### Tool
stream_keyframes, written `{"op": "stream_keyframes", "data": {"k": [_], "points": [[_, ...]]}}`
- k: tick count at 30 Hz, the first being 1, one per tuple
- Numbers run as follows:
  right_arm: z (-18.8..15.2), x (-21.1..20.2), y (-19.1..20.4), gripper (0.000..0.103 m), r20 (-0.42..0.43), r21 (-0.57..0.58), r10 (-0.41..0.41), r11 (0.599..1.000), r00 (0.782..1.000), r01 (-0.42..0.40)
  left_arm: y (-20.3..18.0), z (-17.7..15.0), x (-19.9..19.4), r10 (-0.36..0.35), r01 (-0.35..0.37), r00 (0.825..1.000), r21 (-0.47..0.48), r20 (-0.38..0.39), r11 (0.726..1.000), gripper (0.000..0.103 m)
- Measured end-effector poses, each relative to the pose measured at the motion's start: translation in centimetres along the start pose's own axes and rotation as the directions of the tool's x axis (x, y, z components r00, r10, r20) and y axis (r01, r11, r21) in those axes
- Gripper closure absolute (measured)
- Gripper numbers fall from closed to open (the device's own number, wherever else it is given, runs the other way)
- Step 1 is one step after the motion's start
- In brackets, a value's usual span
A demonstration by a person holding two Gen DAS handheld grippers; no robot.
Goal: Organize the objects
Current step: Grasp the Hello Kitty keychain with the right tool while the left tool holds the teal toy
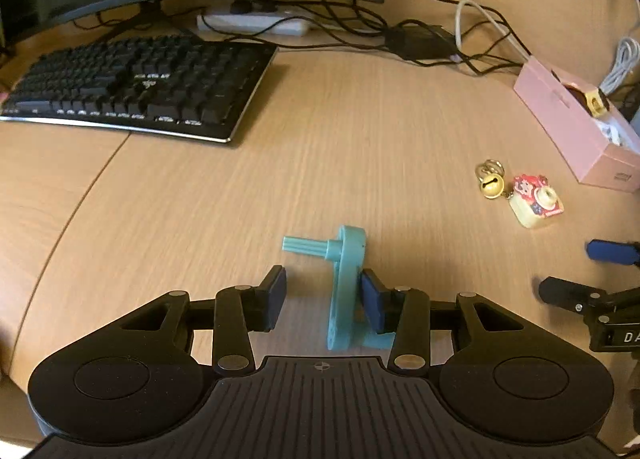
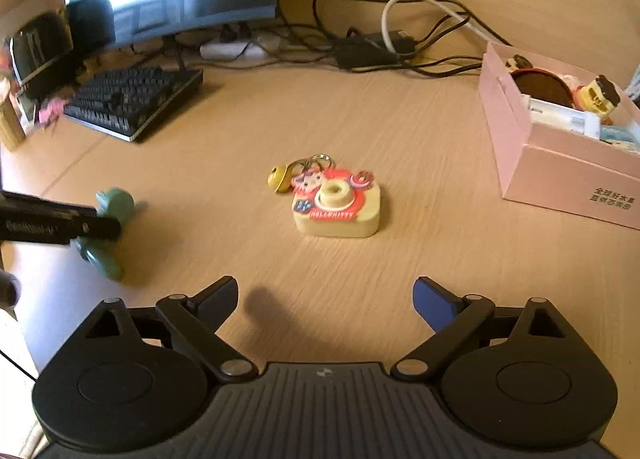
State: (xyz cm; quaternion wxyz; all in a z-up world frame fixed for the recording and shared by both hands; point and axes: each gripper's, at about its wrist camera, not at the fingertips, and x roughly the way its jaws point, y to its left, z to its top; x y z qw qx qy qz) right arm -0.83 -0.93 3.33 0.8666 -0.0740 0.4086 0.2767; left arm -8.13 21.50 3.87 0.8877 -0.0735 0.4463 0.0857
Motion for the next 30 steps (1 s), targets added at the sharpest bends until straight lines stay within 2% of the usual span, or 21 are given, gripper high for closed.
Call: {"op": "stream_keyframes", "data": {"k": [3,6,8,9,13,16,19,21,25,28,30], "points": [[0.1,0.2,-0.1,0.0,-0.005,0.016,-0.003,1.0,1.0,0.003,-0.9,-0.4,0.0,0.045,-0.046,0.999,0.04,0.017,0.998,0.059],[-0.1,0.3,-0.1,0.0,0.01,0.038,-0.009,0.999,1.0,0.009,-1.1,-0.7,-0.1,0.067,-0.068,0.997,0.02,0.035,0.997,0.06],[-0.1,0.2,-0.1,0.0,0.005,0.036,-0.012,0.999,1.0,0.012,-1.3,-0.8,-0.2,0.056,-0.057,0.998,0.017,0.04,0.998,0.075],[-0.1,0.2,0.0,0.0,-0.003,0.028,-0.016,0.999,1.0,0.016,-1.4,-0.8,-0.2,0.039,-0.04,0.998,0.02,0.041,0.999,0.087],[0.1,0.4,0.6,0.0,-0.048,0.0,-0.043,0.999,0.998,0.043,-2.0,-1.6,-0.6,-0.038,0.036,0.998,0.034,0.053,0.999,0.085],[0.1,0.7,1.2,0.0,-0.075,-0.067,-0.059,0.996,0.995,0.054,-2.2,-1.8,-0.6,-0.037,0.034,0.997,0.049,0.065,0.998,0.087],[0.6,0.6,0.9,0.0,-0.093,-0.057,-0.032,0.998,0.995,0.027,-2.1,-1.8,-0.6,-0.062,0.061,0.996,0.022,0.059,0.998,0.088],[1.0,0.5,0.5,0.0,-0.072,-0.03,-0.018,0.999,0.997,0.016,-1.8,-1.9,-0.7,-0.073,0.073,0.996,0.007,0.058,0.997,0.089],[2.0,0.9,0.4,0.006,0.003,-0.041,-0.074,0.996,0.997,0.074,-1.8,-2.3,-0.9,-0.08,0.079,0.995,0.016,0.062,0.997,0.088],[2.8,2.1,0.3,0.007,0.015,-0.035,-0.105,0.994,0.994,0.106,-1.4,-1.9,-0.8,-0.083,0.082,0.996,0.021,0.043,0.996,0.088],[3.4,2.8,0.2,0.008,0.007,-0.026,-0.097,0.995,0.995,0.097,-1.4,-1.9,-0.9,-0.084,0.082,0.996,0.035,0.029,0.996,0.088]]}}
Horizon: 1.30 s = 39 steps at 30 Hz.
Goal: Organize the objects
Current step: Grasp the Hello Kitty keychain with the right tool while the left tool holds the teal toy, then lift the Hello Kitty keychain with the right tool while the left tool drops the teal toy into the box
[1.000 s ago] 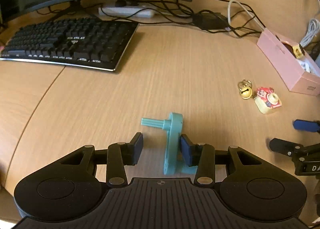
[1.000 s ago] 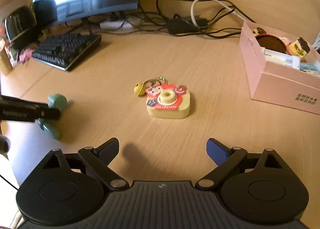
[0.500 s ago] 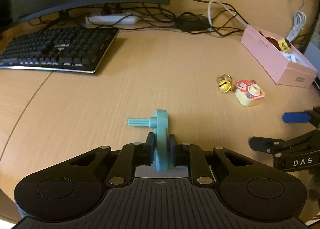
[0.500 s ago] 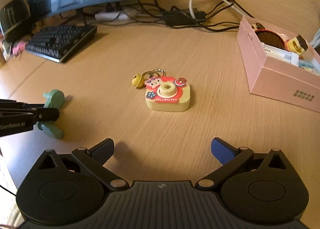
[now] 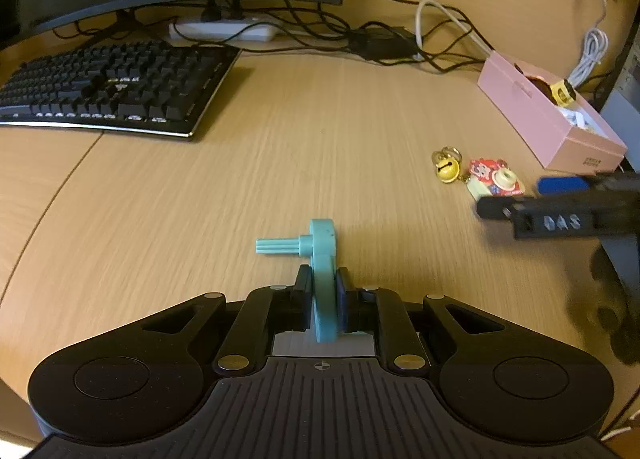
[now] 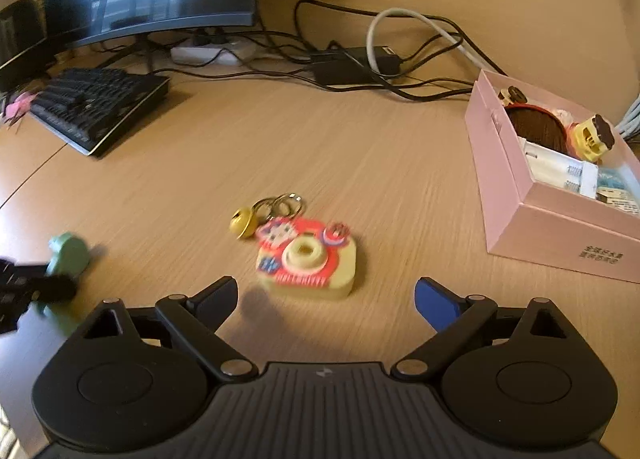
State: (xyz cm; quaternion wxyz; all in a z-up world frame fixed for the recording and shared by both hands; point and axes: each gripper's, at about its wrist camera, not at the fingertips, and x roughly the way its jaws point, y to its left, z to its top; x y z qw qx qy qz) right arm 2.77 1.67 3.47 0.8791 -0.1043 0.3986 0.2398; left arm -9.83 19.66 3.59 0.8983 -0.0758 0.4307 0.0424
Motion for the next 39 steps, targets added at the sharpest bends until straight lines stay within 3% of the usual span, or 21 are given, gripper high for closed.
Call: {"op": "stream_keyframes", "data": {"k": [3,9,15,23,26,30,39], "points": [[0.5,0.5,0.4,0.017,0.001,-0.015,0.016,1.0,1.0,-0.016,-0.1,-0.1,-0.2,0.003,-0.003,1.0,0.017,-0.01,1.0,0.088],[0.3,0.3,1.7,0.047,-0.006,-0.047,0.056,0.997,0.998,-0.056,-0.2,0.2,-0.2,0.007,-0.006,1.0,0.018,-0.02,1.0,0.088],[-0.3,-1.9,2.5,0.047,-0.016,-0.093,0.068,0.993,0.998,-0.069,0.0,0.1,0.0,0.001,-0.001,1.0,0.009,-0.003,1.0,0.088],[-1.1,-4.6,1.7,0.047,-0.014,-0.103,0.011,0.995,1.0,-0.013,0.1,0.2,0.0,-0.023,0.023,1.0,-0.005,0.003,1.0,0.089],[-1.3,-6.2,1.5,0.047,0.008,-0.117,-0.005,0.993,1.0,0.006,-0.4,0.1,-0.5,-0.1,0.1,0.995,0.001,-0.024,0.995,0.089],[-1.5,-8.5,0.6,0.047,0.056,-0.12,-0.037,0.992,0.998,0.043,-2.6,-0.1,-1.0,-0.162,0.165,0.986,0.113,-0.034,0.98,0.089],[-3.5,-13.6,-4.4,0.047,0.117,0.005,-0.127,0.992,0.985,0.128,-7.5,2.6,-1.3,-0.31,0.311,0.95,0.159,-0.035,0.937,0.089]]}}
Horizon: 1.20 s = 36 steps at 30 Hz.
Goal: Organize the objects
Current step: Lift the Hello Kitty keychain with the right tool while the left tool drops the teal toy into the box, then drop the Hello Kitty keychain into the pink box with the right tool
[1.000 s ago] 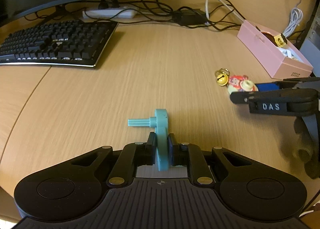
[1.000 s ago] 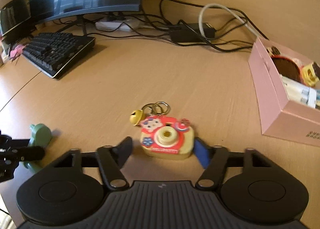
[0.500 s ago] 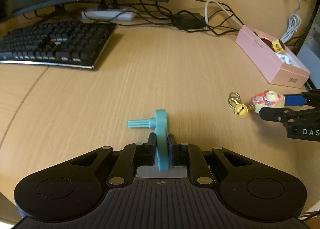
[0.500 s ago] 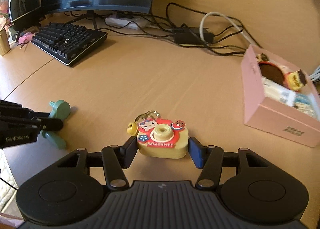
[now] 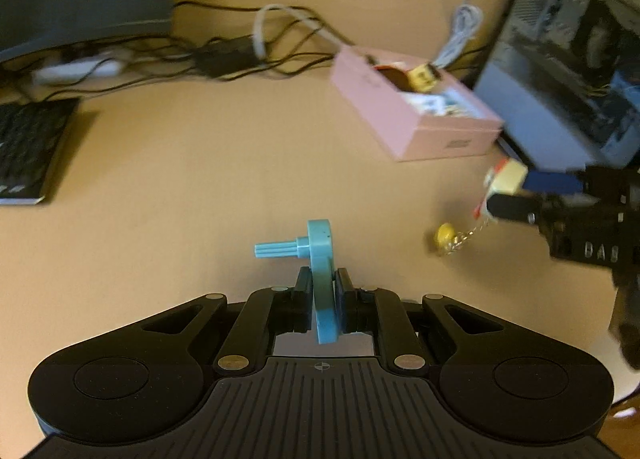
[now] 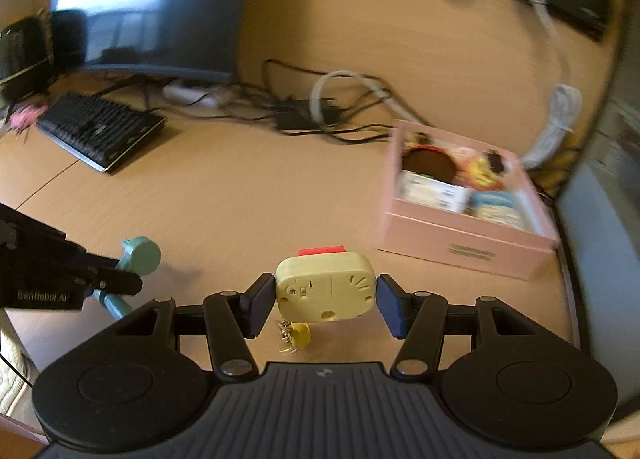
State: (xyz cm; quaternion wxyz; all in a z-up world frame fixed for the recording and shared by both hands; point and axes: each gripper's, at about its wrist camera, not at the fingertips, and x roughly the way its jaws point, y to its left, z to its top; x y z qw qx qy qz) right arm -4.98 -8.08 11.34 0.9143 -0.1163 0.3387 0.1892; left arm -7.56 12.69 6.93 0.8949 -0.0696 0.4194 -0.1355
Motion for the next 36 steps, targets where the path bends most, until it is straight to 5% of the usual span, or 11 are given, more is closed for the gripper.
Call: {"op": "stream_keyframes", "data": {"k": [7,11,18,21,29,36], "points": [[-2.1,-3.7,-4.1,0.047,0.05,0.098,-0.07,0.993,0.996,0.065,-4.0,5.6,1.8,-0.129,0.13,0.991,0.055,-0.023,0.99,0.089],[-3.0,-4.9,-6.7,0.047,0.08,0.175,-0.109,0.98,0.991,0.094,-7.2,11.6,2.9,-0.149,0.139,0.986,0.124,0.075,0.983,0.089],[-3.9,-5.2,-9.9,0.047,0.091,0.258,-0.128,0.961,0.988,0.1,-14.0,21.0,8.2,-0.203,0.159,0.951,0.195,0.232,0.968,0.086],[-3.9,-5.0,-10.4,0.047,0.098,0.251,-0.106,0.965,0.99,0.079,-14.8,23.1,12.2,-0.162,0.142,0.97,0.118,0.183,0.983,0.086],[-4.0,-4.2,-11.4,0.047,0.103,0.229,-0.072,0.972,0.992,0.047,-12.4,22.3,12.4,-0.162,0.186,0.947,-0.06,0.279,0.981,0.085],[1.6,-1.6,-12.4,0.047,0.192,0.194,-0.048,0.981,0.98,0.01,-6.1,16.4,7.2,-0.007,0.043,0.976,-0.166,0.216,0.985,0.085]]}}
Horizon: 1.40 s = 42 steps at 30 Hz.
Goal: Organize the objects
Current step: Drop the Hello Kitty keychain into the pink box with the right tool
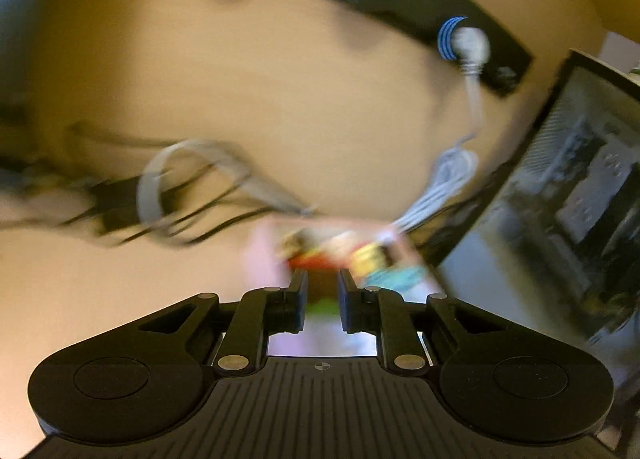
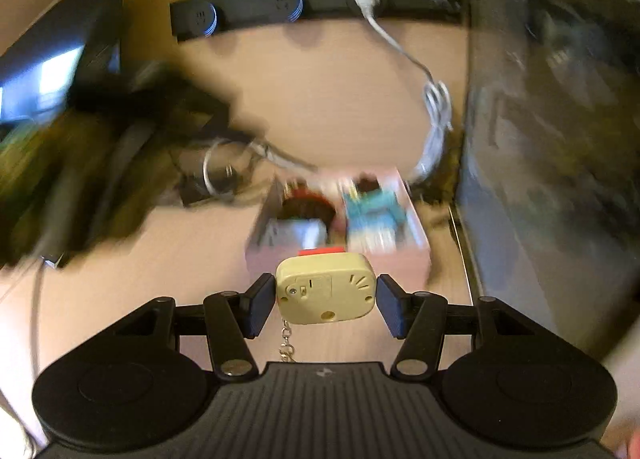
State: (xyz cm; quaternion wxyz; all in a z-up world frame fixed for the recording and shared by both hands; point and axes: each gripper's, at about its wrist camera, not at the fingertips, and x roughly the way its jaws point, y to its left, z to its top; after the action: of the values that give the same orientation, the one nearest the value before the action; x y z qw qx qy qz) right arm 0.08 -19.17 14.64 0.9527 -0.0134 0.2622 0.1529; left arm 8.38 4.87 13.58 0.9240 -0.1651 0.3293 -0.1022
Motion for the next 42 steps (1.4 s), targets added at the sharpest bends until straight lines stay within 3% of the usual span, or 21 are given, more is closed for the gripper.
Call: {"op": "stream_keyframes", "data": {"k": [4,8,11,13,18,22,26,31,34,37,38,42], "points": [[6.1,3.0,0.6,0.047,0.175,-0.013,-0.047,0.999,0.984,0.05,4.4,-3.5,-2.9,0.08,-0.085,0.995,-0.088,-0.055,0.992,0.085],[8.5,5.4,0.7,0.043,0.191,0.017,-0.096,0.995,0.977,0.094,7.1,-5.9,-4.2,0.108,-0.124,0.989,-0.158,-0.102,0.98,0.085],[6.6,5.1,0.4,0.033,0.148,0.045,-0.067,0.997,0.987,0.061,7.4,-6.4,-3.8,0.086,-0.107,0.99,-0.187,-0.115,0.977,0.085],[4.0,4.8,0.8,0.033,0.091,0.007,-0.058,0.998,0.994,0.057,6.8,-6.1,-2.9,0.055,-0.078,0.991,-0.188,-0.121,0.979,0.085],[-1.8,5.4,0.8,0.033,-0.045,-0.056,-0.088,0.995,0.995,0.085,2.6,-4.2,0.8,-0.012,0.001,0.993,-0.09,-0.119,0.996,0.085],[-4.2,5.4,-0.2,0.033,-0.108,-0.053,-0.111,0.993,0.988,0.106,-0.7,-3.7,4.5,0.015,-0.02,0.988,-0.032,-0.152,0.999,0.085],[-5.1,6.2,-0.9,0.033,-0.131,-0.071,-0.14,0.989,0.982,0.131,-2.2,-4.2,8.0,0.129,-0.123,0.97,0.039,-0.208,0.992,0.085],[-5.1,7.9,-2.0,0.033,-0.15,-0.062,-0.174,0.984,0.973,0.167,-0.9,-4.7,9.1,0.242,-0.244,0.943,0.016,-0.231,0.97,0.032],[-5.2,10.0,-2.4,0.033,-0.164,-0.069,-0.198,0.98,0.966,0.189,1.2,-4.8,7.8,0.282,-0.292,0.935,-0.017,-0.216,0.956,0.015],[-5.2,12.2,-2.2,0.032,-0.182,-0.062,-0.195,0.98,0.964,0.187,3.7,-4.4,6.6,0.296,-0.312,0.934,-0.055,-0.2,0.948,0.011],[-5.1,12.9,-1.9,0.031,-0.205,-0.056,-0.162,0.987,0.965,0.153,4.4,-4.2,6.4,0.286,-0.306,0.936,-0.071,-0.202,0.949,0.011],[-4.6,14.4,0.1,0.033,-0.176,-0.094,-0.131,0.989,0.976,0.116,6.4,-3.6,6.2,0.295,-0.314,0.937,-0.081,-0.189,0.946,0.01]]}}
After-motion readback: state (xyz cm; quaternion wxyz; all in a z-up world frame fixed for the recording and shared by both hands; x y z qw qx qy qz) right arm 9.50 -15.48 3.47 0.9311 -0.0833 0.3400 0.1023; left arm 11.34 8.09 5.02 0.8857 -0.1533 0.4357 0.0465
